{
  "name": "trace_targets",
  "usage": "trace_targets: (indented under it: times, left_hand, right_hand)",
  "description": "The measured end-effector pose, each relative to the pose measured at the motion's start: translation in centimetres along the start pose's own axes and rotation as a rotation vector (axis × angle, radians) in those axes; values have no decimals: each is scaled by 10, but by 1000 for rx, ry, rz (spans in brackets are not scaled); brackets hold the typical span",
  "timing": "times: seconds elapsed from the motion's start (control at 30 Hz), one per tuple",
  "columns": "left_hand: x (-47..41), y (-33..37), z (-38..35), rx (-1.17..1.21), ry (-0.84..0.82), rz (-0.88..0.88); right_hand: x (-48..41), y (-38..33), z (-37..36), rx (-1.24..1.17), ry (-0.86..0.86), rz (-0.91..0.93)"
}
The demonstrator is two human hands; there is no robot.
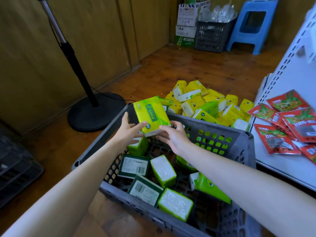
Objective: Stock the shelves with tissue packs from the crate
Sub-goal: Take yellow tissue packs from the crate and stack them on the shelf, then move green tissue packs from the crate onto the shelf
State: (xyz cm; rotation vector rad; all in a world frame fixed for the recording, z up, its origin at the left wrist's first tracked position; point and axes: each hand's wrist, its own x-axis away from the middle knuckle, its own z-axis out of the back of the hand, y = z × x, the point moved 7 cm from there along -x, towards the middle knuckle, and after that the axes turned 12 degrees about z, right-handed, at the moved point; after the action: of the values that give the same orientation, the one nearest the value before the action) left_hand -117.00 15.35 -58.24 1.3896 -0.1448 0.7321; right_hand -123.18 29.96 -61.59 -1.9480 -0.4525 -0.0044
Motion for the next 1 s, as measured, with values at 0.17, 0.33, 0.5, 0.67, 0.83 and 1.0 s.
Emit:
trace_targets:
  times: [0.17, 0.33, 0.5, 0.67, 0.83, 1.0]
  left_hand:
    - [1, 10, -2, 43, 14, -84]
    - [2, 11, 9, 108, -45, -43]
    - [5, 16, 8, 112, -109, -88]
    - [3, 22, 16, 192, 107, -146]
    - [5, 25, 7, 130, 54, -144]
    - [15, 45, -19, 189, -39, -259]
  right_hand:
    - [6, 6, -12, 229, -176, -47]
    - [-5, -16, 4, 220, -87, 2]
    - [-8, -34, 9, 238, -152, 61]
    - [-2, -40, 6, 307, -156, 132]
    - [-2, -50, 5, 302, -73, 215]
    - [13, -87, 7, 616, -99, 518]
